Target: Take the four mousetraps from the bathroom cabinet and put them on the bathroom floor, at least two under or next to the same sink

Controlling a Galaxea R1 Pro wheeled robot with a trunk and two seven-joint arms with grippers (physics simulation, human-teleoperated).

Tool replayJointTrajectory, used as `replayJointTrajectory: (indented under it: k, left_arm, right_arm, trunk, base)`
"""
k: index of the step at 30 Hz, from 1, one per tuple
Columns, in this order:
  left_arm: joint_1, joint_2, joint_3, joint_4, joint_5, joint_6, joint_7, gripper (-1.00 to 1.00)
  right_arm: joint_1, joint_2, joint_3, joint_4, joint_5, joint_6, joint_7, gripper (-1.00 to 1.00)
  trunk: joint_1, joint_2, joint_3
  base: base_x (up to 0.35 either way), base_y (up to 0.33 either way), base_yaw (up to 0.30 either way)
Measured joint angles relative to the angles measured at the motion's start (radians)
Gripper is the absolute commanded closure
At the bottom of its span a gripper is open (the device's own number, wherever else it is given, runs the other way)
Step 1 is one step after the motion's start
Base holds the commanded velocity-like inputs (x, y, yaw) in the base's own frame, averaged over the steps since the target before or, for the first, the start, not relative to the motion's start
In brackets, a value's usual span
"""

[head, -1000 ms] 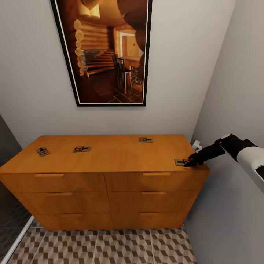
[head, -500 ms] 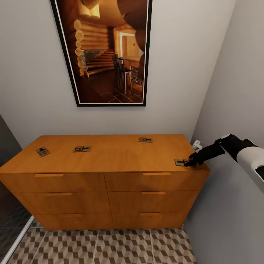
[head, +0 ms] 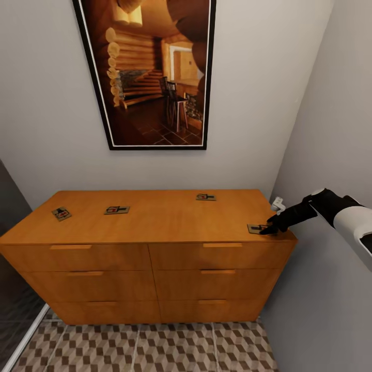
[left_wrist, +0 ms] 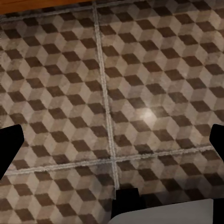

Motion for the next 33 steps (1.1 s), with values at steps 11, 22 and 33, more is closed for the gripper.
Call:
replayJointTrajectory:
  k: [11, 22, 33]
  left_arm:
    - [0.0, 0.0, 0.0, 0.0, 0.0, 0.0, 0.0, -1.0]
    - [0.0, 0.0, 0.0, 0.0, 0.0, 0.0, 0.0, -1.0]
    - [0.0, 0.0, 0.0, 0.001, 0.0, 0.0, 0.0, -1.0]
  right_arm:
    - [0.0, 0.0, 0.001, 0.0, 0.0, 0.001, 0.001, -1.0]
    - [0.001, -0.001, -0.003, 0.0, -0.001, 0.0, 0.0, -1.0]
    - [0.001, -0.001, -0.006, 0.0, -0.001, 0.001, 0.001, -1.0]
  trunk:
    - [0.0, 0.0, 0.0]
    - [0.0, 0.0, 0.0]
    - [0.0, 0.0, 0.0]
  base:
    - [0.0, 0.048, 0.0]
    - [0.0, 0.001, 0.0]
    - [0.0, 0.0, 0.0]
